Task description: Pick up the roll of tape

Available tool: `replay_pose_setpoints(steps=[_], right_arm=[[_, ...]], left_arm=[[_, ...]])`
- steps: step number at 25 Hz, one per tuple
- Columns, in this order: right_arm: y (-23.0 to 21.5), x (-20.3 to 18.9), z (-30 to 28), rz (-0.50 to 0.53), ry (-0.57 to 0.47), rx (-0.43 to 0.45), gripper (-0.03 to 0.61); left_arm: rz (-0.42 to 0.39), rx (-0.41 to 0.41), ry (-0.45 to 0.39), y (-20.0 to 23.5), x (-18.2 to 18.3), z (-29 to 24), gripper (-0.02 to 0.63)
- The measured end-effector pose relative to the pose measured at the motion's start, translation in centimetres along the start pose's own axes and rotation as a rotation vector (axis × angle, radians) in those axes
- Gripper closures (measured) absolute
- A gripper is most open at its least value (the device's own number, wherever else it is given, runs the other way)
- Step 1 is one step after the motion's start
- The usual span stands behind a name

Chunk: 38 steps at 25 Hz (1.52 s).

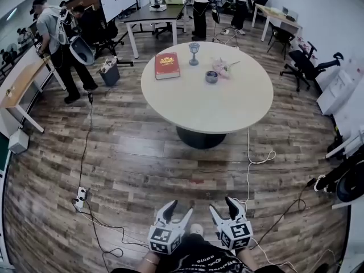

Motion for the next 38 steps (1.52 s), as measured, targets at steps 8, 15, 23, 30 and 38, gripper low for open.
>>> replay_pose_setpoints(steps=[8, 15, 23, 30, 38], right_arm=[[0.9, 0.9, -0.7, 0.008, -0.038, -0.062, 0.230], [2.8, 1.8, -1.7, -0.013, -0.055, -0.122, 0.195], [5.1, 1.4, -2.9, 0.011, -0.056, -0.130, 0.173], [5.2, 1.6, -3.9, -0.014, -0.066, -0.109, 0.172], [3.2, 3.2, -7.2, 0.024, -0.047, -0.067, 0.172]], left_arm=[[-0.043, -0.023, 0.016, 1.9, 1.3, 0.2, 0.299], [-0.104, -0.085, 0.015, 4.0, 2.2, 1.2, 0.299], [-0.163, -0.148, 0.029, 6.1, 3.0, 2.2, 0.299], [-0.024, -0.173, -0.037, 7.0, 4.0, 2.4, 0.299], [-0.030, -0.078, -0.047, 8.4, 4.8, 0.6, 0.299]])
Point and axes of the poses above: the fingertips, and each gripper's own axes: z backward along the fingers, y to its left, x out of its top, the point moved 8 cm from there along z, backward along the fingers, and after that the axes turned 11 degrees about -x, right-handed, at the moved point
